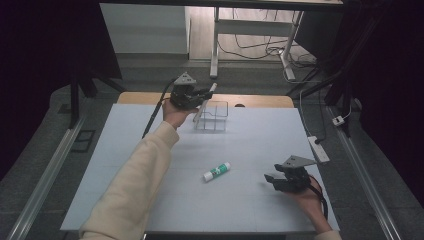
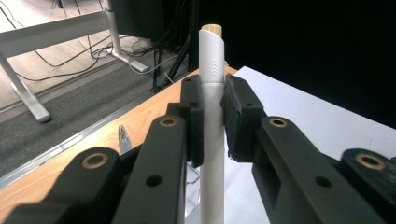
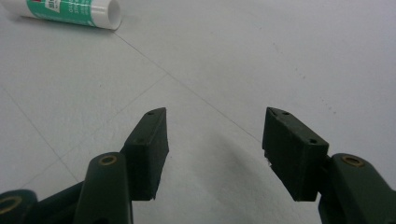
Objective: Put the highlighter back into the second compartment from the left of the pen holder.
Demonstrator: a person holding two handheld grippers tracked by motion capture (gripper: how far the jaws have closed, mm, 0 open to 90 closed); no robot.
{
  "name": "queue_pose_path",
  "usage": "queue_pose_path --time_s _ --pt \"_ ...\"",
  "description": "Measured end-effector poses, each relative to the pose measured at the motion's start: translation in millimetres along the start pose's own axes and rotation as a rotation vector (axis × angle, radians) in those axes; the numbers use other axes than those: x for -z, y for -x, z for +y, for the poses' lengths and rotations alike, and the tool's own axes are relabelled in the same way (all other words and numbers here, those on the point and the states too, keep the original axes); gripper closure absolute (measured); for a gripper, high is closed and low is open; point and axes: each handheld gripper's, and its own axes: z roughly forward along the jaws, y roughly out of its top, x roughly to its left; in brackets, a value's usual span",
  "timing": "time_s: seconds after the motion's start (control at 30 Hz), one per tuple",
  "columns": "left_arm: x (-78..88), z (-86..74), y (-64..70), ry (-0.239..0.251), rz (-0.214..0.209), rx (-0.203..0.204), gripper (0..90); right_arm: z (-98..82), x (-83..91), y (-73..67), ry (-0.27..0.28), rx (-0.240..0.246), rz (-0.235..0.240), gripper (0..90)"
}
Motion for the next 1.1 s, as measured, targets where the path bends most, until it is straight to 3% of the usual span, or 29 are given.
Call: queue_pose_path --time_s 1.1 --pt "-34.2 8.1 -9.5 0.013 0.004 0.023 78.2 -2.1 -1.4 2.4 0.0 -0.014 0.001 39.8"
